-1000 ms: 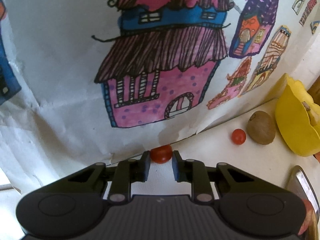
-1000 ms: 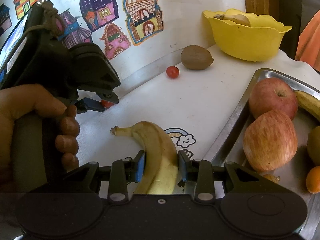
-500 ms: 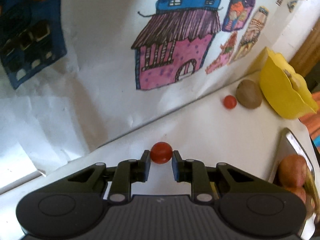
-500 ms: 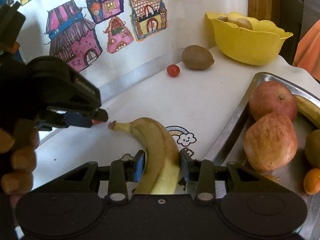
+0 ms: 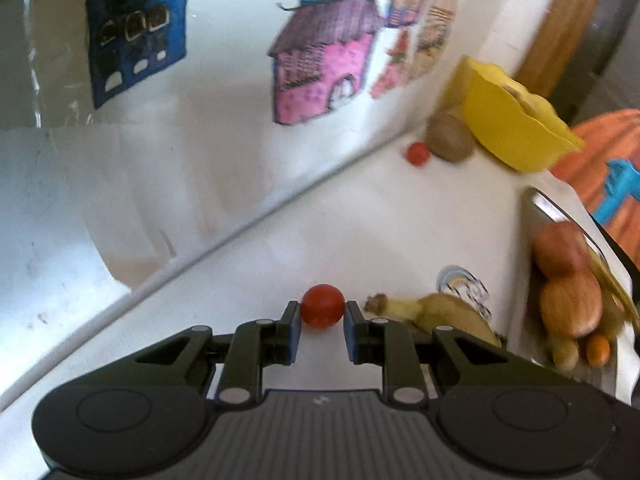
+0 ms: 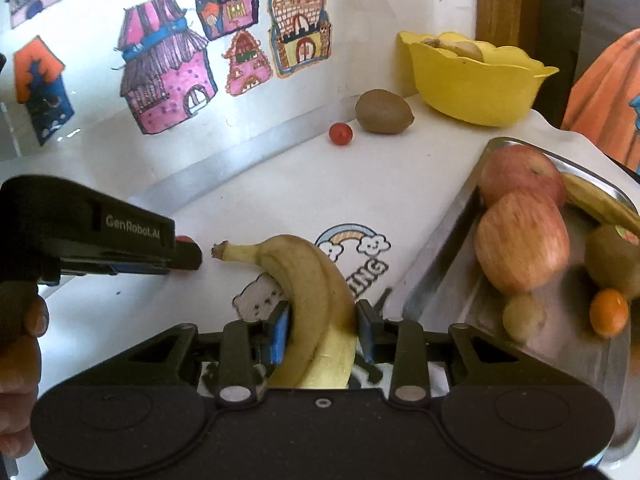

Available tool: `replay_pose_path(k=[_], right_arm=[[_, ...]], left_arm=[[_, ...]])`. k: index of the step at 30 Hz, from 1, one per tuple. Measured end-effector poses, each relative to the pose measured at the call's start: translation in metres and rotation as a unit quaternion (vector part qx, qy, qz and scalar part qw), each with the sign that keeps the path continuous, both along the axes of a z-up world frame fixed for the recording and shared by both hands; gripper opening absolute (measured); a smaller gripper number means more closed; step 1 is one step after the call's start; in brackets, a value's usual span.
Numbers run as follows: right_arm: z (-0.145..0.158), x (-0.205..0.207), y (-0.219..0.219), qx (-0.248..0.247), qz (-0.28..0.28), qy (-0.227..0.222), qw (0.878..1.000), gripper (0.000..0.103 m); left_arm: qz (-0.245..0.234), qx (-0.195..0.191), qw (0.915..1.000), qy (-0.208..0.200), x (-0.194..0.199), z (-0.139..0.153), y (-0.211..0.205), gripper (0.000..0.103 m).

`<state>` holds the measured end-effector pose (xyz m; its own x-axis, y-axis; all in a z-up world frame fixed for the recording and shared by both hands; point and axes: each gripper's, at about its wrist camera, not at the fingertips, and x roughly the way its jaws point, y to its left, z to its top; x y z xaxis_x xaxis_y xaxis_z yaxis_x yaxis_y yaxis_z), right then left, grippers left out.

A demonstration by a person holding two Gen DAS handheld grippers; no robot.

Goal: Organize fruits
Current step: 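Close the left tool on the cherry tomato while the right tool holds the banana, then carry the banana and cherry tomato over the steel tray with both tools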

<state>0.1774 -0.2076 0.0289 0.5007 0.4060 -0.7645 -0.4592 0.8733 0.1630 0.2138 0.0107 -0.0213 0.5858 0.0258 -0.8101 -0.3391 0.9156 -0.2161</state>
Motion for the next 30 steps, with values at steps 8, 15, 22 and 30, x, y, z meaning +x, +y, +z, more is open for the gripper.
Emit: replay_pose_path(k=[8,15,22,30], right_arm=[[0.014,-0.034,-0.033,0.031,-0.051,-0.04,0.997,0.036],[0.029,-0.051,-0.068,0.079,-0.109,-0.091,0.987,0.036],[0.048,-0.052,-0.108,0.091,-0.157,-0.133,0.974,0.036],[0.068,-0.031,-0.162,0.086,-0.191,-0.155,0.965,0.036]], left_arm=[[-0.074,0.014,0.9966,-0.033,-0.022,0.011,-0.02,0.025],[-0.103,0.003,0.9928,-0.062,-0.025,0.026,-0.041,0.025],[-0.127,-0.005,0.9874,-0.094,-0.014,0.043,-0.076,0.025],[-0.136,-0.014,0.9822,-0.128,0.019,0.062,-0.122,0.025]])
